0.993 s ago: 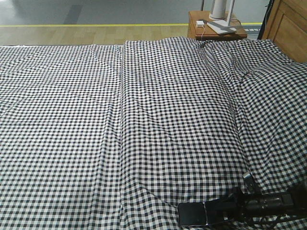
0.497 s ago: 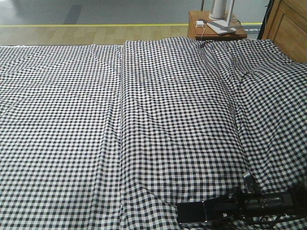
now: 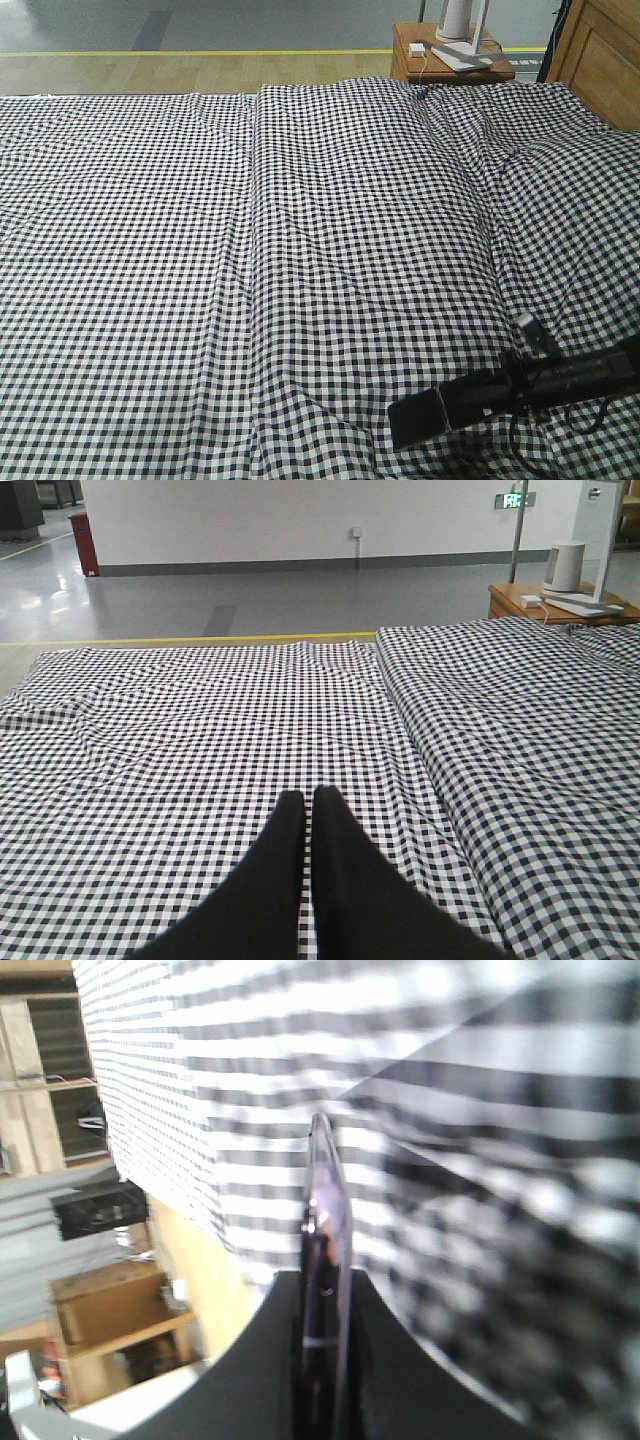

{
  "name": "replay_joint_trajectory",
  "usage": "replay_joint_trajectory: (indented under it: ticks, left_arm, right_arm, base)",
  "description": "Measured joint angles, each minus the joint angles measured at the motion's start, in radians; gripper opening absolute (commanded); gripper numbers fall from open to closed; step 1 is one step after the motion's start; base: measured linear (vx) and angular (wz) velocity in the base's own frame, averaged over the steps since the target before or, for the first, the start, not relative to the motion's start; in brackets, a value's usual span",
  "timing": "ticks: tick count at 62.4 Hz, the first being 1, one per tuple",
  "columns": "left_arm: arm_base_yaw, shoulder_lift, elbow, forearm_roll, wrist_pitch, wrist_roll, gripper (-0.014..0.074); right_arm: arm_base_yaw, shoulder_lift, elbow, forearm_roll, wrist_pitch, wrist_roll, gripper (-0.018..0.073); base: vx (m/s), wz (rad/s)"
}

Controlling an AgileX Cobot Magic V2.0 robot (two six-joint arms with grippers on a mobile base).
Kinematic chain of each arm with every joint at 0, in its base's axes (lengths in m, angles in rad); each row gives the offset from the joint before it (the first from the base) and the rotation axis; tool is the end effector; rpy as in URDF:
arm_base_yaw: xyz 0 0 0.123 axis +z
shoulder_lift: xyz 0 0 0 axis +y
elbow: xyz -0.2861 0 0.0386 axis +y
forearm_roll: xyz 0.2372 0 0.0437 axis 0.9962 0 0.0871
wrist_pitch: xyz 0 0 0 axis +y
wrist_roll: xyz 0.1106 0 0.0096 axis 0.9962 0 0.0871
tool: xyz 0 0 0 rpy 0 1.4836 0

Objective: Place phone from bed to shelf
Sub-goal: 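Lift the black phone off the sheet with the right gripper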

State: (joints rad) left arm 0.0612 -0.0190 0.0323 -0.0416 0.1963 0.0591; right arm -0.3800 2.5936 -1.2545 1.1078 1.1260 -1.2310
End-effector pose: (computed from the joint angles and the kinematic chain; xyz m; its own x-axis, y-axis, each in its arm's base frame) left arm 0.0611 0.0028 0.1831 -0.1227 0.0108 -0.9924 -0.0509 0.9986 0.0172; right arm 0.3432 -0.0405 -0.0411 -0.9966 0.0828 0.0011 0.0452 0.5331 0.8449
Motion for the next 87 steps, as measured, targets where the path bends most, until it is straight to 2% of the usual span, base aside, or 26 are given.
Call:
replay_joint_trajectory:
  ticks: [16, 37, 66, 87]
  left_arm:
    - [0.000, 0.000, 0.000, 0.000, 0.000, 0.000, 0.0001]
    - [0.000, 0.000, 0.000, 0.000, 0.000, 0.000, 0.0001]
    - [0.000, 0.000, 0.000, 0.000, 0.000, 0.000, 0.0001]
    - [0.000, 0.000, 0.000, 0.000, 0.000, 0.000, 0.0001]
  right_arm:
    - [0.001, -0.291, 0.156, 0.007, 0.002, -0.051, -0.0002]
    - [0.033, -0.690, 0.213, -0.040, 0.017, 0.019, -0.0002]
    - [0.270, -1.043, 0.220, -0.056, 0.058, 0.061, -0.0002]
    - [0.446, -1.189, 0.224, -0.004, 0.068, 0.082, -0.0002]
  base:
    - [0.00, 0.00]
    - [0.00, 0.00]
    - [0.00, 0.00]
    - [0.00, 0.00]
